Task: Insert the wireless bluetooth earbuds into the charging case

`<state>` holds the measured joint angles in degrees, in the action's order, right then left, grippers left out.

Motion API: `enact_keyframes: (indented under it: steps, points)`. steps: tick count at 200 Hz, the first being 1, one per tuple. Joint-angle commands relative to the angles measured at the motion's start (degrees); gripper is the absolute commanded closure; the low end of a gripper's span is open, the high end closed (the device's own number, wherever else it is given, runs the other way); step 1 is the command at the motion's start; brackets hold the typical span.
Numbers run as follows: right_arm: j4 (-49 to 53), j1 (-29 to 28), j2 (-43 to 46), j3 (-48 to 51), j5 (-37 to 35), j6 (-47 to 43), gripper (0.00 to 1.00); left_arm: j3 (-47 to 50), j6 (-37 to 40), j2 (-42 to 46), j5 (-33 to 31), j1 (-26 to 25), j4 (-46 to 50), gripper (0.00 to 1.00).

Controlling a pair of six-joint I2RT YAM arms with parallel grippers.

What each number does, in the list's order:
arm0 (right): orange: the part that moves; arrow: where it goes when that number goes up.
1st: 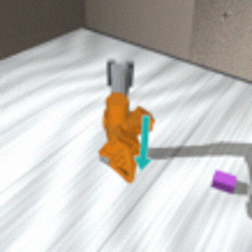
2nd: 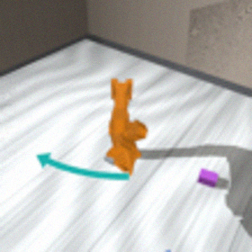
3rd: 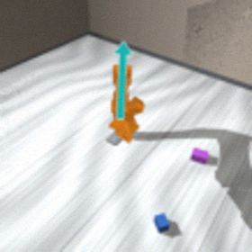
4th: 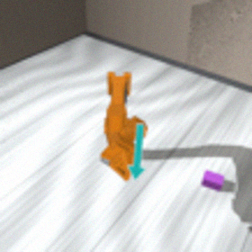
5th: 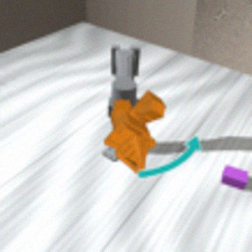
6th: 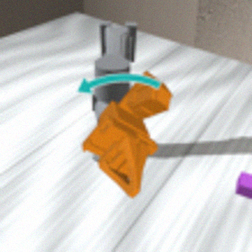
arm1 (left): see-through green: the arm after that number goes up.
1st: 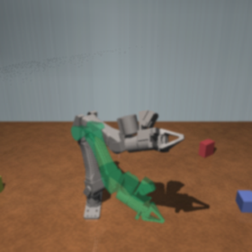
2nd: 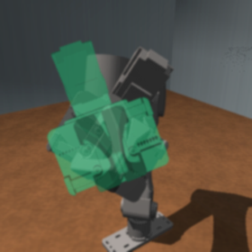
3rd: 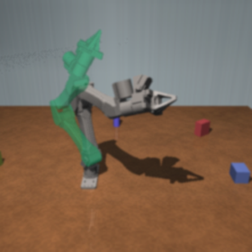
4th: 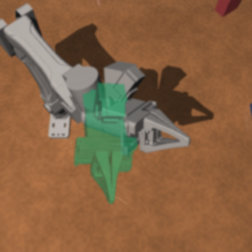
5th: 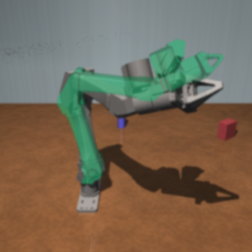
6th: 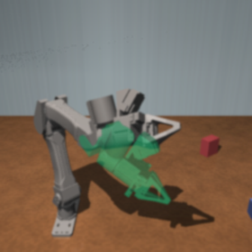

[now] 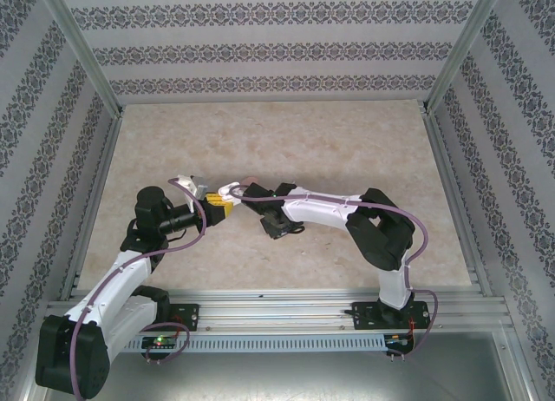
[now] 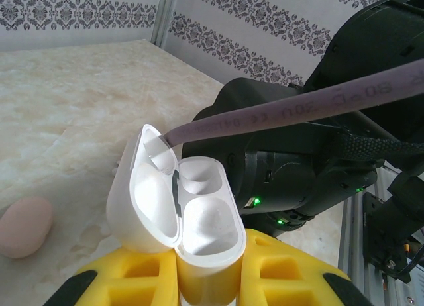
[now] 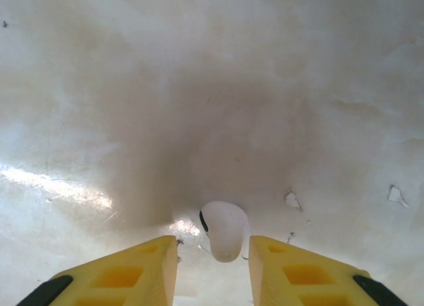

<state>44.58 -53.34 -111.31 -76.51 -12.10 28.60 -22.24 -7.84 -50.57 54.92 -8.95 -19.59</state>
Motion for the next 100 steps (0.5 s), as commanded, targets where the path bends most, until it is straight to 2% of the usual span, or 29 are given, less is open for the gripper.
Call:
enact_keyframes:
  steps: [1,48,100]
  points:
    - [0.69,0.84,-1.71,-1.27,1.19,-1.55,0.66,0.05,1.16,0.38,2.08,-0.98,0.43,0.95]
    - [-0.7,1.79,-2.66,-0.83,2.56,-2.39,0.69,0.05,1.16,0.3,2.13,-0.93,0.6,0.95]
    - [-1.59,2.53,-2.61,-0.41,3.02,-2.45,0.79,0.0,1.16,0.36,2.13,-0.97,0.79,0.95]
